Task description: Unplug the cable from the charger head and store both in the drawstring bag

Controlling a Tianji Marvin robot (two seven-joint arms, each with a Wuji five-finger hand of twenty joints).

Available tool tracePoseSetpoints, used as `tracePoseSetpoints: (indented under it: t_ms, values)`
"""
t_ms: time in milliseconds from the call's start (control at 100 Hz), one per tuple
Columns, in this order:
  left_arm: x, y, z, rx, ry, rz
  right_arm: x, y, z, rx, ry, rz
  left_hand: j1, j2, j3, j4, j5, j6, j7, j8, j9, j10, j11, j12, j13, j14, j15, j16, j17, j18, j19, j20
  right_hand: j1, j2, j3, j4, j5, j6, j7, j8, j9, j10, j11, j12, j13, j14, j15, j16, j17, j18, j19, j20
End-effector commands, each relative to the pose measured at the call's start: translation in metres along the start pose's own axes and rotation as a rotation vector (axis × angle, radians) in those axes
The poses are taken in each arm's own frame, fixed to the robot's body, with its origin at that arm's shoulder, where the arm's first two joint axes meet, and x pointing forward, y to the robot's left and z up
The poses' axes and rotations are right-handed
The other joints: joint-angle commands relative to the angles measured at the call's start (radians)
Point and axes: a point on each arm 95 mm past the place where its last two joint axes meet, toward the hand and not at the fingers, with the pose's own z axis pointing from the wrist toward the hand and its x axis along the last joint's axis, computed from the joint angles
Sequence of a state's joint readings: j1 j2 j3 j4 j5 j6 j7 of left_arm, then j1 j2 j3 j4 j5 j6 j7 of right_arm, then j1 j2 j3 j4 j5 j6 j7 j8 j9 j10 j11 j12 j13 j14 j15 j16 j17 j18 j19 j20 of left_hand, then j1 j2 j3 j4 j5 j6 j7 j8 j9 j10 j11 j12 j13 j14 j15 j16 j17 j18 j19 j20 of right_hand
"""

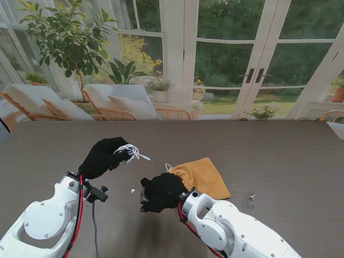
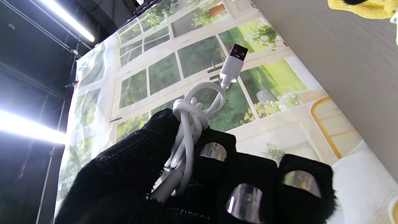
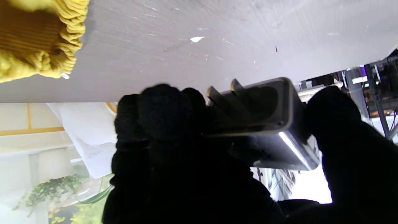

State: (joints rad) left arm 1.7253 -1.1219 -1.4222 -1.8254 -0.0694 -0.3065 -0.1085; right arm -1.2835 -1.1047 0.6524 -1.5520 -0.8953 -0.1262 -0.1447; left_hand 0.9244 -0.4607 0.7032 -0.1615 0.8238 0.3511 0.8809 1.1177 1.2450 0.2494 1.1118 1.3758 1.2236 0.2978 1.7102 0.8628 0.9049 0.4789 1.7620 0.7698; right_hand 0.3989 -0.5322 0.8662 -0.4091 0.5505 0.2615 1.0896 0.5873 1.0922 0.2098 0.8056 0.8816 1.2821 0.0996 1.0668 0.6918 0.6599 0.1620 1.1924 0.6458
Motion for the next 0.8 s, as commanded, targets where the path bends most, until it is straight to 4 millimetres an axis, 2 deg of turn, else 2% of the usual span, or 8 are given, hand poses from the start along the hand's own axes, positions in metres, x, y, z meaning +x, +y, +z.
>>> tracePoseSetpoints:
  t_ms: [0,220,410,710,790]
  values:
    - [0.000,0.003,-0.002,-0.014,-0.008,0.001,0.003,-0.001,0.003,0.028,0.010,-0.003,0.183,0.166,0.169,0.131,0.126,-0.139,0.449,0.088,0.051,0.005,0.044,0.023,0.042,-0.012,0.088,0.001,0.013,0.031,0.105,0.014,0.163,0.185,0.109,0.132,0.015,-0.333,0.234,0.017,-0.034,-0.153,0.081,0.008,-0.011,-0.071,-0.001,0.000,0.058,-0.043,-0.006,0.024]
    - [-0.004,0.001,-0.008,-0.016,-0.035,0.019,0.010,-0.011,0.010,0.087,0.037,-0.071,0.184,0.166,0.167,0.131,0.124,-0.140,0.448,0.087,0.050,0.006,0.042,0.023,0.043,-0.011,0.087,0.002,0.011,0.032,0.102,0.018,0.159,0.183,0.103,0.143,-0.011,-0.341,0.232,0.004,-0.060,-0.173,0.090,0.011,-0.029,-0.087,0.013,0.003,0.040,-0.057,-0.001,0.020]
    - [-0.007,0.000,-0.012,-0.016,-0.052,0.035,0.011,-0.022,0.017,0.133,0.060,-0.116,0.184,0.166,0.166,0.131,0.125,-0.140,0.446,0.087,0.049,0.009,0.041,0.023,0.043,-0.010,0.086,0.002,0.009,0.033,0.100,0.020,0.148,0.156,0.129,0.150,-0.059,-0.343,0.233,-0.018,-0.089,-0.207,0.134,0.044,-0.047,-0.109,0.036,0.008,0.024,-0.071,0.004,0.013]
    - [-0.012,-0.001,-0.018,-0.015,-0.076,0.045,0.010,-0.041,0.030,0.213,0.067,-0.154,0.185,0.166,0.166,0.131,0.124,-0.140,0.444,0.086,0.049,0.009,0.040,0.023,0.043,-0.009,0.085,0.003,0.009,0.033,0.098,0.024,0.133,0.067,0.200,0.151,-0.121,-0.318,0.220,-0.048,-0.130,-0.217,0.139,0.104,-0.064,-0.128,0.056,0.015,0.010,-0.083,0.010,0.009]
    - [-0.014,-0.001,-0.018,-0.019,-0.082,0.045,0.011,-0.044,0.034,0.230,0.064,-0.168,0.185,0.166,0.166,0.131,0.126,-0.140,0.444,0.086,0.049,0.009,0.040,0.023,0.043,-0.009,0.084,0.003,0.009,0.034,0.098,0.024,0.086,0.004,0.236,0.164,-0.149,-0.300,0.208,-0.066,-0.151,-0.219,0.142,0.116,-0.065,-0.143,0.080,0.022,0.010,-0.087,0.018,0.011]
